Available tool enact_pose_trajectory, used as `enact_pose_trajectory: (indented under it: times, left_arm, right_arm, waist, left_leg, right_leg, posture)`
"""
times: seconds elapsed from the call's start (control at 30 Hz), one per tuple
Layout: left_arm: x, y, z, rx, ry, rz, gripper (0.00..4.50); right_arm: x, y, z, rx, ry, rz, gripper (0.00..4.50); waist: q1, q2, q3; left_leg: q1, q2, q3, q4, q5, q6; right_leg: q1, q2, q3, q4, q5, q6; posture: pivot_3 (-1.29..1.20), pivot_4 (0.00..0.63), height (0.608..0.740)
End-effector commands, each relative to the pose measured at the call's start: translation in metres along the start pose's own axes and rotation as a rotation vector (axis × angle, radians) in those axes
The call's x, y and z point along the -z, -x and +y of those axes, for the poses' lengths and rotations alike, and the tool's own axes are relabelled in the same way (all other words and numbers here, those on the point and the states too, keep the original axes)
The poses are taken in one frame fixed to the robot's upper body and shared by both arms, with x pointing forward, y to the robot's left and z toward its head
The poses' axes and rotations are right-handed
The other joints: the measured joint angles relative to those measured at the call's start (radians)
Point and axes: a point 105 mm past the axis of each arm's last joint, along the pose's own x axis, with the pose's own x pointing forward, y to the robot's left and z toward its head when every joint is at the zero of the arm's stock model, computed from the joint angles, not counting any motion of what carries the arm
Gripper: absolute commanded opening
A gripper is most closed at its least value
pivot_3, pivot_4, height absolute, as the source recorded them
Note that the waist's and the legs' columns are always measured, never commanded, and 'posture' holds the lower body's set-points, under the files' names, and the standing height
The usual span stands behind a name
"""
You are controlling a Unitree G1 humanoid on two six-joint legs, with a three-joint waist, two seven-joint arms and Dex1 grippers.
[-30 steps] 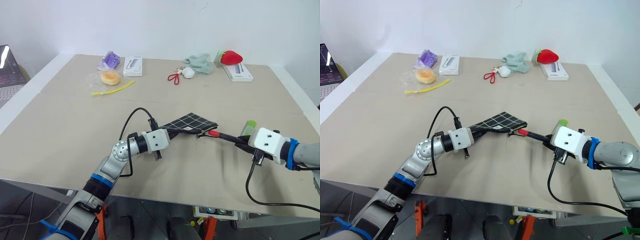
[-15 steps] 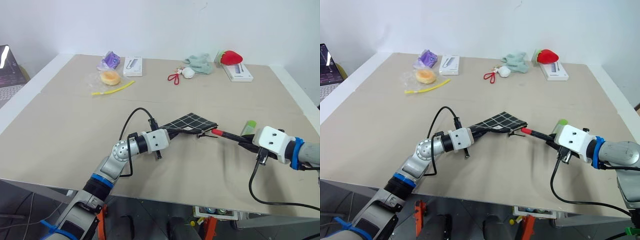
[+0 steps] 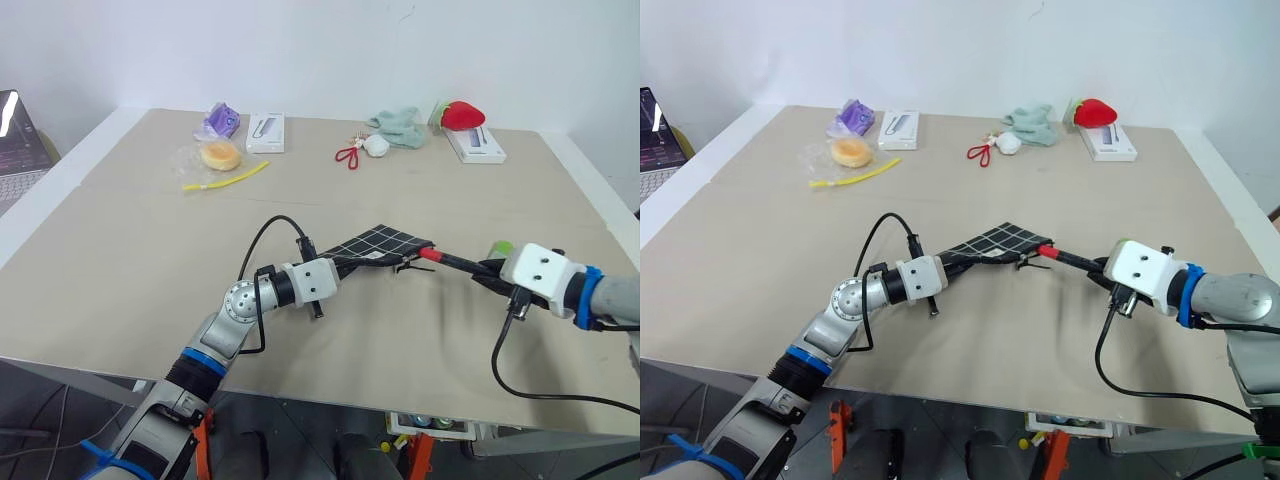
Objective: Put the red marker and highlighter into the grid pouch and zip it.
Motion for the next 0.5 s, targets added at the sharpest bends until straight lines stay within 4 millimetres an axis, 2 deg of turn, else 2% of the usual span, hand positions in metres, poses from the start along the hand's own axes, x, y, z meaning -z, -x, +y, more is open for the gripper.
enact_pose_trajectory:
  times: [0.03, 0.1, 0.2, 0.37, 0.5]
  left_arm:
    - [-0.023, -0.002, 0.004, 0.011, -0.024, -0.109, 0.0]
    - [-0.026, -0.002, 0.003, 0.03, -0.027, -0.129, 0.0]
    - [-0.031, -0.001, 0.0, 0.075, -0.033, -0.162, 0.0]
    - [-0.031, 0.006, -0.001, 0.13, -0.04, -0.183, 0.0]
    - [-0.028, 0.01, 0.005, 0.133, -0.041, -0.177, 0.0]
  right_arm:
    - [-0.017, -0.015, 0.003, -0.015, 0.092, -0.065, 0.59]
    - [-0.024, -0.026, 0.008, -0.037, 0.14, -0.104, 0.59]
    - [-0.04, -0.034, 0.004, -0.013, 0.251, -0.203, 0.59]
    - [-0.061, -0.035, 0.002, -0.007, 0.357, -0.36, 0.59]
    - [-0.075, -0.033, 0.013, -0.019, 0.465, -0.468, 0.59]
  waist:
    - [-0.001, 0.0, 0.0]
    - [-0.001, 0.0, 0.0]
    - [0.0, 0.0, 0.0]
    - [0.0, 0.0, 0.0]
    - [0.0, 0.0, 0.0]
  left_leg:
    - [0.0, 0.0, 0.0, 0.0, 0.0, 0.0]
    - [0.0, 0.0, 0.0, 0.0, 0.0, 0.0]
    - [0.0, 0.0, 0.0, 0.0, 0.0, 0.0]
    - [0.0, 0.0, 0.0, 0.0, 0.0, 0.0]
    - [0.0, 0.0, 0.0, 0.0, 0.0, 0.0]
  right_leg:
    - [0.0, 0.0, 0.0, 0.0, 0.0, 0.0]
    - [0.0, 0.0, 0.0, 0.0, 0.0, 0.0]
    - [0.0, 0.0, 0.0, 0.0, 0.0, 0.0]
    - [0.0, 0.0, 0.0, 0.0, 0.001, -0.001]
    - [0.001, 0.0, 0.0, 0.0, 0.003, -0.005]
  posture:
    - [0.0, 0.15, 0.728]
    - [0.0, 0.15, 0.728]
    - [0.0, 0.15, 0.728]
    - [0.0, 0.15, 0.728]
    - [0.0, 0.15, 0.728]
